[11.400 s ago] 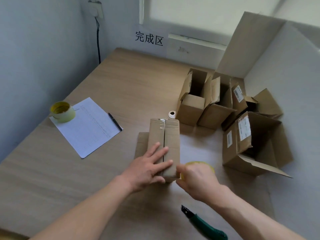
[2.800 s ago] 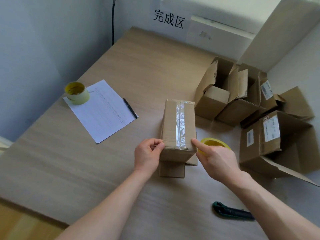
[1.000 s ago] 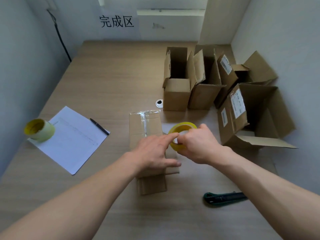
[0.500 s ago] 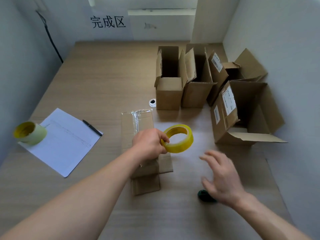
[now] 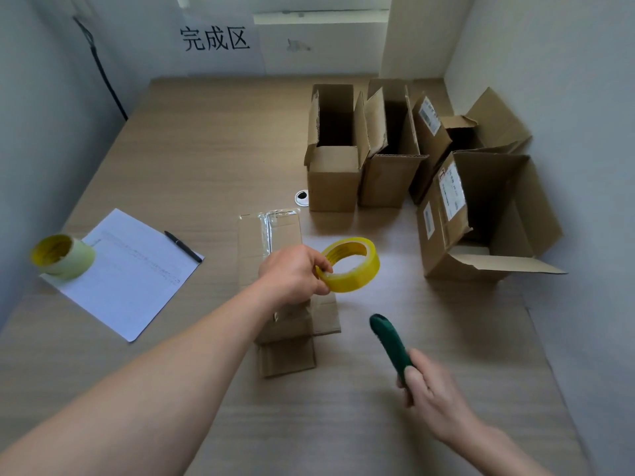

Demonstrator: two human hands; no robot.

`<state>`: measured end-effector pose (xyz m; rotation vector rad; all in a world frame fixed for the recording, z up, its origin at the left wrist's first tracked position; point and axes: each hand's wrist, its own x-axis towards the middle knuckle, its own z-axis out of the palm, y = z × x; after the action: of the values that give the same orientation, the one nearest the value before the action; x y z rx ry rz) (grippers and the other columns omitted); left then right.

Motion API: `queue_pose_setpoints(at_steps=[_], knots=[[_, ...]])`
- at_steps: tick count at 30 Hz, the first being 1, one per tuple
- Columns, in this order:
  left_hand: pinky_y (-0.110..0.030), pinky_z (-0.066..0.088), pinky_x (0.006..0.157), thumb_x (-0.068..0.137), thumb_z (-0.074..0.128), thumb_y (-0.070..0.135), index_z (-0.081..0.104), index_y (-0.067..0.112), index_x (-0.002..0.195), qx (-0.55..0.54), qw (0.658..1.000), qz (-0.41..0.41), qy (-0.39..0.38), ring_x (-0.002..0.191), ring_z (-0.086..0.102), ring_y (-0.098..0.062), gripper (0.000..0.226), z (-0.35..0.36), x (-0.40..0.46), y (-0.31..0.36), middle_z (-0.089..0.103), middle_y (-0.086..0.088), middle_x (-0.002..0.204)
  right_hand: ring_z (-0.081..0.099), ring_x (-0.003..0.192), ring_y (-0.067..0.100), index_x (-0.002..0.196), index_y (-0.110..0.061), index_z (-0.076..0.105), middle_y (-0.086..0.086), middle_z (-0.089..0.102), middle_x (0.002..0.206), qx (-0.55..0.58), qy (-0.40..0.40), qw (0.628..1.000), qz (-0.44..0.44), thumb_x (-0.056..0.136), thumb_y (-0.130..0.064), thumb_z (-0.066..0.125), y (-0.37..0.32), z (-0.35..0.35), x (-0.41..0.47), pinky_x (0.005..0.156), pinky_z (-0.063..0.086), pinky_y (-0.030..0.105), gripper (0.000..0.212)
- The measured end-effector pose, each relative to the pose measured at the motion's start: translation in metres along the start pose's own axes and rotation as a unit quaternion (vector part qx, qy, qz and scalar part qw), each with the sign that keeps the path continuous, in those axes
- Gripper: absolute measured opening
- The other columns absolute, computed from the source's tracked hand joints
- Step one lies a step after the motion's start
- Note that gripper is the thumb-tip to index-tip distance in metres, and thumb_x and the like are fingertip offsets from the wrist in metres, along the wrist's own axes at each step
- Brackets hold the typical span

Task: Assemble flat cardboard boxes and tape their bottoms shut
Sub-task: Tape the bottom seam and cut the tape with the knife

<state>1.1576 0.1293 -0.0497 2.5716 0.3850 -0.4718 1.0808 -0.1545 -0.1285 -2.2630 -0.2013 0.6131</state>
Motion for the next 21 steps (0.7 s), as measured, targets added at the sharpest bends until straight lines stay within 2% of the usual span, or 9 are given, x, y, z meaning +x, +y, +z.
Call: queue_pose_setpoints(at_steps=[3, 6, 7, 9, 11, 14, 16, 19, 21], knots=[[-0.026, 0.049, 0.075, 0.066, 0.085, 0.044, 0.069, 0.044, 0.087, 0.0, 1.0, -0.003, -0.001, 0.085, 0.062, -0.011, 0.027, 0.0, 0.0, 0.001, 0.065, 0.02, 0.076, 0.065, 0.064, 0.025, 0.09, -0.011, 0.061, 0.012, 0.07, 0.071, 0.229, 0.0, 0.972, 0.052, 0.091, -0.004, 0.046, -0.025, 0.013, 0.006, 0.066, 0.051, 0.04, 0.016], [-0.026, 0.048, 0.073, 0.066, 0.085, 0.045, 0.069, 0.044, 0.088, -0.001, 1.0, -0.006, 0.001, 0.085, 0.061, -0.01, 0.027, 0.001, -0.001, 0.001, 0.064, 0.021, 0.076, 0.063, 0.073, 0.023, 0.089, -0.014, 0.068, 0.004, 0.072, 0.075, 0.262, -0.001, 0.961, 0.087, 0.09, -0.001, 0.056, -0.031, 0.013, 0.014, 0.068, 0.047, 0.033, 0.017], [-0.025, 0.046, 0.072, 0.066, 0.085, 0.045, 0.069, 0.044, 0.088, -0.002, 1.0, -0.006, 0.002, 0.085, 0.061, -0.01, 0.027, 0.001, -0.001, 0.001, 0.064, 0.021, 0.076, 0.059, 0.073, 0.022, 0.083, -0.019, 0.071, 0.001, 0.069, 0.073, 0.231, 0.008, 0.97, 0.075, 0.087, -0.002, 0.063, -0.029, 0.01, 0.017, 0.065, 0.044, 0.032, 0.019], [-0.024, 0.043, 0.069, 0.066, 0.085, 0.045, 0.07, 0.044, 0.089, -0.002, 1.0, -0.006, 0.006, 0.085, 0.061, -0.01, 0.028, 0.001, -0.001, 0.002, 0.064, 0.021, 0.076, 0.051, 0.074, 0.022, 0.074, -0.032, 0.074, -0.004, 0.057, 0.073, 0.019, 0.075, 0.997, -0.023, 0.075, -0.005, 0.077, -0.018, -0.001, 0.022, 0.06, 0.035, 0.027, 0.027], [-0.024, 0.041, 0.068, 0.067, 0.085, 0.045, 0.07, 0.044, 0.09, 0.002, 1.0, -0.007, 0.009, 0.086, 0.061, -0.01, 0.028, 0.001, -0.002, 0.002, 0.064, 0.02, 0.077, 0.049, 0.069, 0.023, 0.081, -0.034, 0.076, -0.006, 0.051, 0.074, -0.224, 0.126, 0.951, -0.173, 0.063, -0.008, 0.083, -0.009, -0.014, 0.027, 0.054, 0.03, 0.025, 0.032], [-0.025, 0.041, 0.069, 0.067, 0.085, 0.045, 0.07, 0.044, 0.093, 0.009, 1.0, -0.006, 0.012, 0.089, 0.061, -0.011, 0.03, 0.002, -0.001, 0.001, 0.064, 0.02, 0.08, 0.048, 0.062, 0.023, 0.079, -0.03, 0.073, -0.002, 0.045, 0.072, -0.334, 0.07, 0.896, -0.285, 0.066, -0.011, 0.082, -0.002, -0.019, 0.029, 0.047, 0.019, 0.026, 0.025], [-0.025, 0.041, 0.069, 0.067, 0.085, 0.045, 0.07, 0.044, 0.094, 0.011, 1.0, -0.003, 0.016, 0.09, 0.062, -0.011, 0.031, 0.002, -0.001, 0.002, 0.064, 0.02, 0.08, 0.048, 0.072, 0.017, 0.085, -0.028, 0.069, -0.007, 0.043, 0.081, -0.339, 0.015, 0.903, -0.262, 0.081, -0.023, 0.069, 0.007, -0.011, 0.034, 0.051, 0.021, 0.023, 0.006], [-0.025, 0.04, 0.07, 0.067, 0.084, 0.045, 0.07, 0.044, 0.094, 0.009, 1.0, -0.004, 0.019, 0.091, 0.061, -0.011, 0.03, 0.002, -0.002, 0.003, 0.063, 0.02, 0.08, 0.051, 0.095, 0.015, 0.118, -0.034, 0.064, -0.011, 0.048, 0.103, -0.328, -0.06, 0.932, -0.144, 0.092, -0.027, 0.052, 0.024, -0.004, 0.033, 0.066, 0.036, 0.025, 0.03], [-0.024, 0.039, 0.07, 0.067, 0.084, 0.045, 0.07, 0.043, 0.093, 0.006, 1.0, -0.004, 0.018, 0.09, 0.061, -0.011, 0.03, 0.002, -0.002, 0.003, 0.063, 0.019, 0.08, 0.061, 0.102, 0.023, 0.128, -0.034, 0.061, -0.006, 0.06, 0.115, -0.236, -0.009, 0.967, -0.093, 0.081, -0.019, 0.054, 0.029, 0.001, 0.024, 0.074, 0.049, 0.03, 0.051]])
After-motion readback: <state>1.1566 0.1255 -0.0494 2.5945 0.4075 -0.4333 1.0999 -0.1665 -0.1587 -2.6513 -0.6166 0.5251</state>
